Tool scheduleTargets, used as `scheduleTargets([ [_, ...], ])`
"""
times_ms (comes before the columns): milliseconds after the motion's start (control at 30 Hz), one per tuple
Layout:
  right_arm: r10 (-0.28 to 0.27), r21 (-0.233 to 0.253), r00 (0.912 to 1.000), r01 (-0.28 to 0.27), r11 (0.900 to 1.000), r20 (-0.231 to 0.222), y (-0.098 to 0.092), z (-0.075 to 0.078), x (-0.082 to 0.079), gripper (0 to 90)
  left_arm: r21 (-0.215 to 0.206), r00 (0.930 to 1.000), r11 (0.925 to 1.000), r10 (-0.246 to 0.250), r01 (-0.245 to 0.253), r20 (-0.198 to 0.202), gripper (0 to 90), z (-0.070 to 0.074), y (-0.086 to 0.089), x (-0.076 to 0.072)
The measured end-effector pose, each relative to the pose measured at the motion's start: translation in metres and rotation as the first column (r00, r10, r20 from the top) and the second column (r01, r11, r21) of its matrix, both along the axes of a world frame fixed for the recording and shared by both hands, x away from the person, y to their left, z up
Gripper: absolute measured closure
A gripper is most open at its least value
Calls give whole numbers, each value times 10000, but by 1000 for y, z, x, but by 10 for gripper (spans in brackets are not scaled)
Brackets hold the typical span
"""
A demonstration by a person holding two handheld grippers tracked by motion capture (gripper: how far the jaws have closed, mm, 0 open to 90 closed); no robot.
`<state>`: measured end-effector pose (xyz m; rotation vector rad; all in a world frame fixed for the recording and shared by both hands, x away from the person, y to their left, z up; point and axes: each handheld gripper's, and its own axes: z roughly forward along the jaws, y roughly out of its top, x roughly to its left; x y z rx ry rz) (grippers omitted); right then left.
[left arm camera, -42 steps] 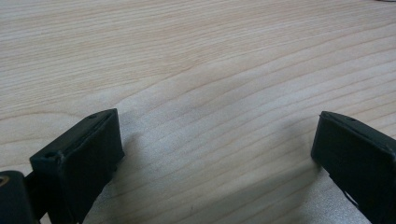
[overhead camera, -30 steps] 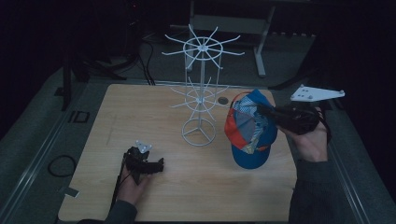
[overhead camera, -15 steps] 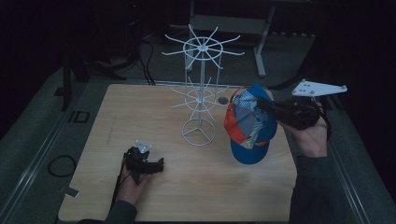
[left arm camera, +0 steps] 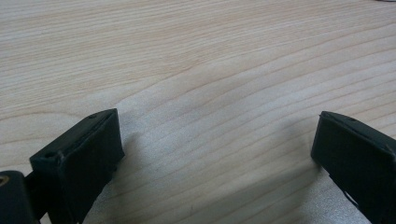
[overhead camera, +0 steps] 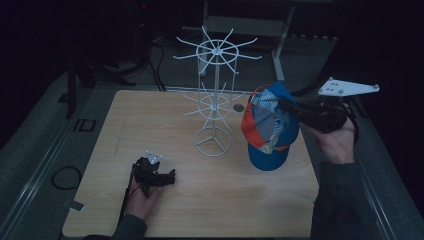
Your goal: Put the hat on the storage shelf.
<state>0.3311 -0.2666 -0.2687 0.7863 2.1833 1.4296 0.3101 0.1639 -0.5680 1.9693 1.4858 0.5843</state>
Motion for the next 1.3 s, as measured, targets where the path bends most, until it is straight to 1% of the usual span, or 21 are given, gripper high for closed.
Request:
scheduleTargets([
  [167,-39,88,10000,38,10000,43,0,5,2,881,-2,10000,10000,4,-4,4,24,0,0,0],
  [367,-55,331,9996,46,9994,288,1,11,2,882,2,10000,10000,3,-3,5,24,0,0,0],
  [700,-125,786,9977,73,9969,663,0,29,7,882,4,10000,10000,3,-3,8,24,0,0,0],
  [1067,-27,996,9915,-104,9950,1301,7,56,3,882,31,10000,10000,-18,18,-10,24,0,0,0],
  [1200,-3,1011,9898,-142,9948,1423,13,60,6,882,34,10000,10000,-21,21,-9,24,0,0,0],
  [1300,-15,977,9916,-112,9952,1296,17,60,13,882,32,10000,10000,-20,20,-10,24,0,0,0],
])
